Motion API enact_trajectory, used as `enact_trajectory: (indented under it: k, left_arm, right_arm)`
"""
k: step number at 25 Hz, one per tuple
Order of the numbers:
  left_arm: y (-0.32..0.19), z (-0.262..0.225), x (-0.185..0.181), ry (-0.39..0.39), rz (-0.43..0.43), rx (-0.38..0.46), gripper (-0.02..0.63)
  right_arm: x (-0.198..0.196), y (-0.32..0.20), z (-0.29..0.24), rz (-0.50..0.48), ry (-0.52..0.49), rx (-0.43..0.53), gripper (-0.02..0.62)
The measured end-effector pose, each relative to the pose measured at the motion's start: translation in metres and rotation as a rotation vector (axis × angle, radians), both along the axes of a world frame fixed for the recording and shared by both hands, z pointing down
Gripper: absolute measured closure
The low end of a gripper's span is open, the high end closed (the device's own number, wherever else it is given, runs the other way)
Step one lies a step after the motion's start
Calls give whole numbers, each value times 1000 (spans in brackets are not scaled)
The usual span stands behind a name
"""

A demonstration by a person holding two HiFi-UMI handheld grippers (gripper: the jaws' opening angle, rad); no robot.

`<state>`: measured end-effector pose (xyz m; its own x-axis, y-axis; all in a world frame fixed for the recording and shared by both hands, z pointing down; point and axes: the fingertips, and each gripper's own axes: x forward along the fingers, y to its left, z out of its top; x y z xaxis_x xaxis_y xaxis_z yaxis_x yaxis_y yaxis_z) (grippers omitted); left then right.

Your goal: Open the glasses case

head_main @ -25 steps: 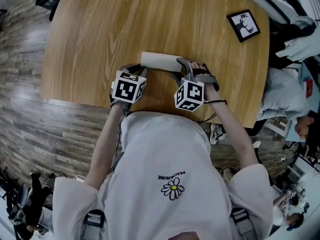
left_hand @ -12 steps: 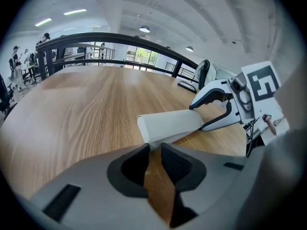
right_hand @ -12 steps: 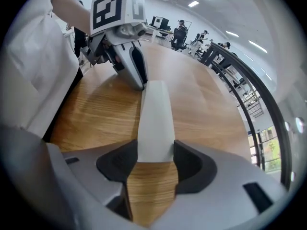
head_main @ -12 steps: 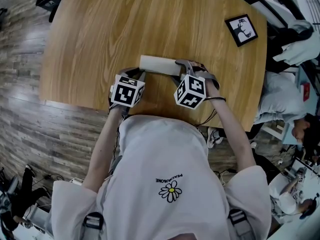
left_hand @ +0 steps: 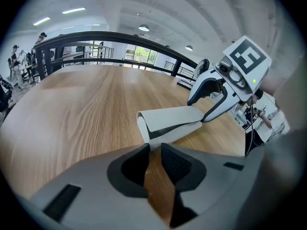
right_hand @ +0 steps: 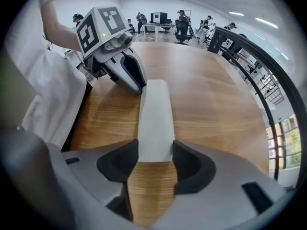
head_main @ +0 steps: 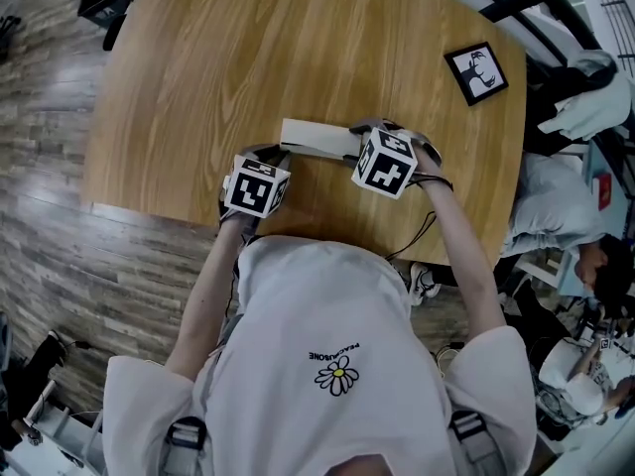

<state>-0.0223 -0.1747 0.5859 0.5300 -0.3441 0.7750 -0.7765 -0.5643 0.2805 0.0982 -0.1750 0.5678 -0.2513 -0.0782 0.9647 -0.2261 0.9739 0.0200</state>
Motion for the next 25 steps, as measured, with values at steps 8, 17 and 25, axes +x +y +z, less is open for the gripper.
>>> enact_trajectory:
  k: [8,17,25]
  left_arm:
    - [0,2,-2,5,11,-3,514]
    - [3,-2,-4,6,26,-4,515]
    - [2,1,-5,4,69,-26,518]
  right_arm:
    - [0,-6,-16,18,11,91,523]
    - [1,-29,-24,89,17,185,565]
    - [2,-39,-19,120,22,249,571]
